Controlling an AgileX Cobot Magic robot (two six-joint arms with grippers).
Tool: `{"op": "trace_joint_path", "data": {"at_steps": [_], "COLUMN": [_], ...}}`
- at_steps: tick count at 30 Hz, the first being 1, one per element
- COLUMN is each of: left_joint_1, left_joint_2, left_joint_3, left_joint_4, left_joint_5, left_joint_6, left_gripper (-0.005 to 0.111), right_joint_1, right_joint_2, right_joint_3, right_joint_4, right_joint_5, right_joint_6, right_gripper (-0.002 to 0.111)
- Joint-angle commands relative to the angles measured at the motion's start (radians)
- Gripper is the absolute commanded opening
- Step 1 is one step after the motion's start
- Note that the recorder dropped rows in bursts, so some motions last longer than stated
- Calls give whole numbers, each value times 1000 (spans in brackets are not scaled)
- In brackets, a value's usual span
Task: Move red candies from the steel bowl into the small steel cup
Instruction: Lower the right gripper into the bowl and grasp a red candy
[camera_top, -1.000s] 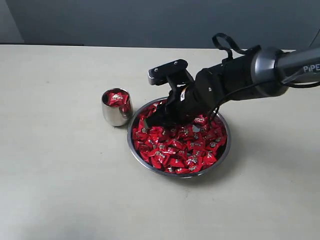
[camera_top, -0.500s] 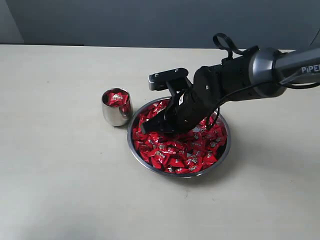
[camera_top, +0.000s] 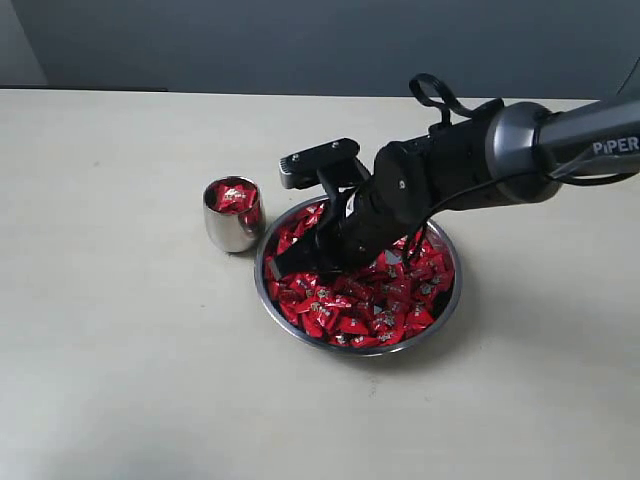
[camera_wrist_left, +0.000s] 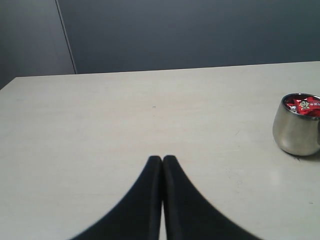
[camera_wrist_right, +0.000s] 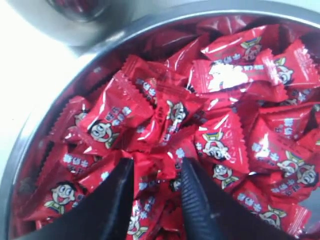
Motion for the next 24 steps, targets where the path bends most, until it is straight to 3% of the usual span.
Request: {"op": "trace_joint_path", "data": {"at_steps": [1, 4, 7, 24], "left_joint_1": [1, 1, 1, 1], "left_joint_2": [-4, -4, -4, -4], "left_joint_3": [4, 4, 4, 4], "left_joint_4": [-3, -3, -3, -3], "left_joint_5": [-2, -2, -2, -2], "left_joint_6": [-2, -2, -2, -2], "left_gripper": [0, 0, 0, 0], "right_joint_1": [2, -4, -9, -33], "right_joint_2": [1, 8, 19, 21], "right_joint_3": [-4, -4, -4, -4], "right_joint_4": [-26, -33, -33, -33], "right_joint_5": [-32, -34, -41, -22], "right_joint_6": [-8, -8, -8, -8], "right_gripper": [32, 34, 49, 47]}}
